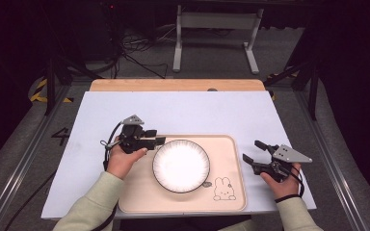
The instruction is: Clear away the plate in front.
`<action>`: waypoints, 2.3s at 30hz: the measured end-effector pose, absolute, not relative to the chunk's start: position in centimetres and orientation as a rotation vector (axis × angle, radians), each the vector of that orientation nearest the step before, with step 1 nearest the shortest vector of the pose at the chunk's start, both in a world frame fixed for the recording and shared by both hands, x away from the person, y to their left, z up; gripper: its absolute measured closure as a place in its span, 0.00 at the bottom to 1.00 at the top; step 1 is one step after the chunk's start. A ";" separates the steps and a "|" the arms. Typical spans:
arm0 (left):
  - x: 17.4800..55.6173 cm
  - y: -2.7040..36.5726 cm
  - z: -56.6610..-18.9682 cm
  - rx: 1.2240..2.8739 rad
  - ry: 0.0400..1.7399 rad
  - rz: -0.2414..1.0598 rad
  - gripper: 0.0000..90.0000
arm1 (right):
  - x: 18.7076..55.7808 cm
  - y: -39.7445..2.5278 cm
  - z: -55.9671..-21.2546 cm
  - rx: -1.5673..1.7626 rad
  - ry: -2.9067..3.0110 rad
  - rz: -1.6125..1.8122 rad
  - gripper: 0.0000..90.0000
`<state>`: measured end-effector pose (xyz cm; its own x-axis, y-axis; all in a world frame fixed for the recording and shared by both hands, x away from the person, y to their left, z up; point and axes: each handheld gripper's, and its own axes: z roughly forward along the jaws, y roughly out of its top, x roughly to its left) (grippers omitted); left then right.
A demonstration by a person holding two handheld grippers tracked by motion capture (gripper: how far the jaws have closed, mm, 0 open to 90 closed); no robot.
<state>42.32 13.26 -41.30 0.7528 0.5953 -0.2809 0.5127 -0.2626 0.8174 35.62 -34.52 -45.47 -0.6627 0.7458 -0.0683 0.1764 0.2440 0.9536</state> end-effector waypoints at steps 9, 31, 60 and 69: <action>39.5 15.9 -40.1 1.904 0.787 0.156 0.38 | 36.0 -34.7 -45.4 0.863 2.031 1.453 0.27; 36.2 21.6 -39.4 1.828 0.787 0.231 0.28 | 36.3 -34.6 -45.4 0.884 2.069 1.451 0.27; 34.9 25.9 -44.0 1.782 0.835 0.204 0.20 | 36.7 -35.0 -45.4 0.913 2.080 1.493 0.24; 35.4 26.5 -45.5 1.769 0.867 0.182 0.20 | 36.6 -35.1 -45.4 0.911 2.071 1.503 0.23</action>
